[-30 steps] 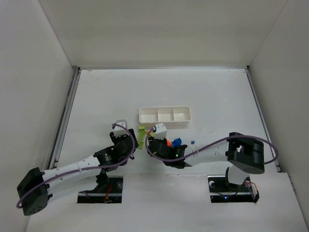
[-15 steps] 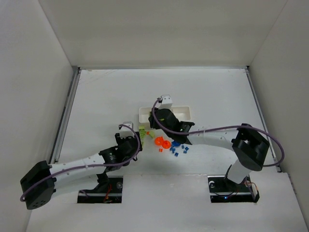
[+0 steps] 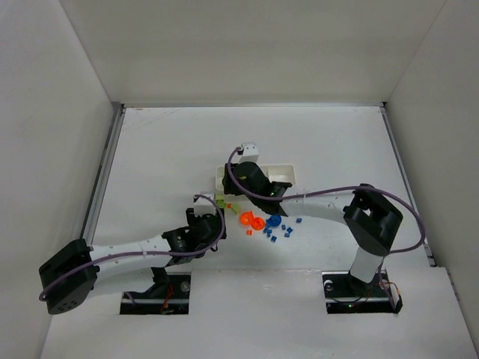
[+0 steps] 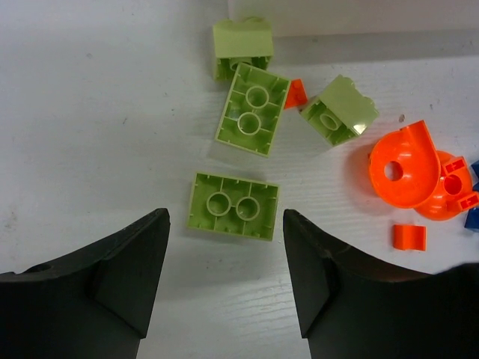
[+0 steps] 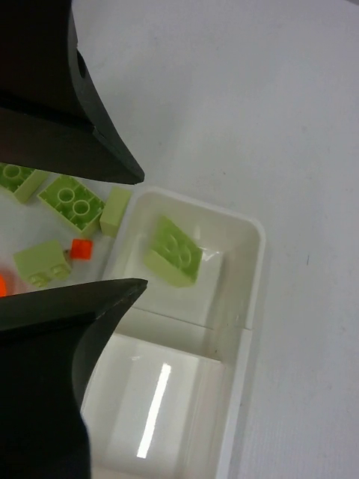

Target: Sort the legos into containers by color

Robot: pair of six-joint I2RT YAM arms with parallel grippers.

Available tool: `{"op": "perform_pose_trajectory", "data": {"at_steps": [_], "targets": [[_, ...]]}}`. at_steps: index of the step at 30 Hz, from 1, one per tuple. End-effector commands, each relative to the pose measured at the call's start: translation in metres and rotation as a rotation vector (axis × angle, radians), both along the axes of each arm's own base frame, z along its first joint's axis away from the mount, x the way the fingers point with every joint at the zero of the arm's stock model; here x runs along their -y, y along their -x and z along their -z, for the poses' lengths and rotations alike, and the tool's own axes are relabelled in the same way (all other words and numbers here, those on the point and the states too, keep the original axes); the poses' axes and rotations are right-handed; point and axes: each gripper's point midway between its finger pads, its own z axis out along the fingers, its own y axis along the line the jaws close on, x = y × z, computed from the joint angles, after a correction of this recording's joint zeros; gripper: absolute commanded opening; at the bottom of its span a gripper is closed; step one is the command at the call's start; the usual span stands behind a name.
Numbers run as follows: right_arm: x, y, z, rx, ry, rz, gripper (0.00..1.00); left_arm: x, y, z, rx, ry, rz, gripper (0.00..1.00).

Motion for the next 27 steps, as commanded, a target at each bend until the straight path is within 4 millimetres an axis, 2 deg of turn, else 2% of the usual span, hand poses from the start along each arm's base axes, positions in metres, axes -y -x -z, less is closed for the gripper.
{"op": "perform_pose_trajectory", "data": {"at_steps": [1,5,9,13,16,19,20,25,27], "targets": [[0.000,-0.007,-0.037,0.068,-0.080,0.027,0.62,0.013,-0.002,-0.004,0.007,0.015,0.025,0.59],[0.022,0.001,-0.046,0.097,-0.094,0.061,0.61,0.015,-0.002,-0.001,-0.001,0.000,0.030,0.57],[0.031,0.023,-0.034,0.098,-0.098,0.040,0.61,0.014,-0.005,0.003,-0.014,-0.027,0.017,0.55],[0.032,0.042,-0.017,0.086,-0.103,0.025,0.61,0.014,-0.008,0.006,-0.020,-0.050,0.010,0.53],[0.033,0.050,-0.001,0.071,-0.086,0.022,0.62,0.016,-0.010,0.004,-0.013,-0.048,0.012,0.45],[0.038,0.056,0.014,0.058,-0.052,0.022,0.63,0.017,-0.011,-0.001,0.009,-0.026,0.020,0.30],[0.044,0.064,0.024,0.055,-0.029,0.023,0.63,0.016,-0.009,-0.009,0.028,0.007,0.026,0.26],[0.058,0.075,0.029,0.060,-0.022,0.030,0.63,0.012,-0.008,-0.035,0.073,0.101,0.020,0.24],[0.060,0.079,0.031,0.055,-0.021,0.019,0.63,0.010,-0.010,-0.059,0.110,0.158,0.010,0.24]]}}
